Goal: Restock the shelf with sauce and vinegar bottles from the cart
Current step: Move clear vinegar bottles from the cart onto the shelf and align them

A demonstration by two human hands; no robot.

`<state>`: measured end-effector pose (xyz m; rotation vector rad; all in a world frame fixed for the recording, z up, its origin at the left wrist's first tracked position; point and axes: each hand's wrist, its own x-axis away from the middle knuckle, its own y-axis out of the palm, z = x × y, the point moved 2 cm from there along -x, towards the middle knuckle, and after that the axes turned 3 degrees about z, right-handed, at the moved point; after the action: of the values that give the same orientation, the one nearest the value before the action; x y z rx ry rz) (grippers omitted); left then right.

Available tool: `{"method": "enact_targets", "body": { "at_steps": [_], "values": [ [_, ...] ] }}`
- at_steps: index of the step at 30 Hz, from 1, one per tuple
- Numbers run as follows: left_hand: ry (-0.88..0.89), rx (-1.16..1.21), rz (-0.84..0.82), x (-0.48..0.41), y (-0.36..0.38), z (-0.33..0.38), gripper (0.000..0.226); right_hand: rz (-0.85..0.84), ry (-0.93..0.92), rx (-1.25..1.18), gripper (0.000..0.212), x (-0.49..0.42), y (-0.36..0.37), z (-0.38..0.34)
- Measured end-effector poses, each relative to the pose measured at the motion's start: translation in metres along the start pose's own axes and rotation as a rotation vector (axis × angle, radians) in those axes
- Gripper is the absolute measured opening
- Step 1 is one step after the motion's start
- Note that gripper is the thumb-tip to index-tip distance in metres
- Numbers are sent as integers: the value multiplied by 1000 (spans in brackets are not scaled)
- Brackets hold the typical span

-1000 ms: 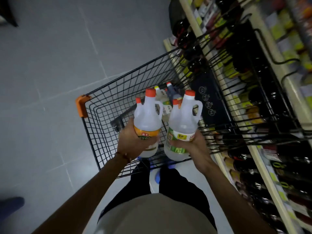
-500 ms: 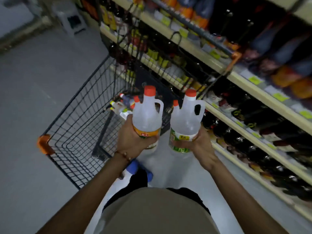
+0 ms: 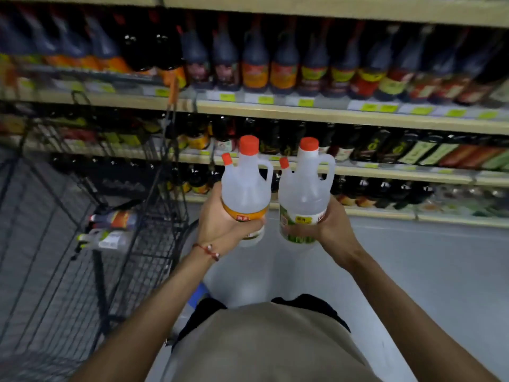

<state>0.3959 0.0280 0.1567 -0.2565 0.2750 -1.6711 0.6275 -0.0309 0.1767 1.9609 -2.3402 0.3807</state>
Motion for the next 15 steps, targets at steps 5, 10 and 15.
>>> {"method": "enact_targets", "body": {
  "at_steps": [5,10,15],
  "values": [
    [104,-25,-149,-10,93,36,92,214,-3,-9,77,30,-85,16],
    [213,-17,-298,-17,169,77,84,438,20,-15,75,53,-150,31],
    [229,16,-457,-32,239,99,97,622,47,-41,75,63,-204,41]
  ]
}}
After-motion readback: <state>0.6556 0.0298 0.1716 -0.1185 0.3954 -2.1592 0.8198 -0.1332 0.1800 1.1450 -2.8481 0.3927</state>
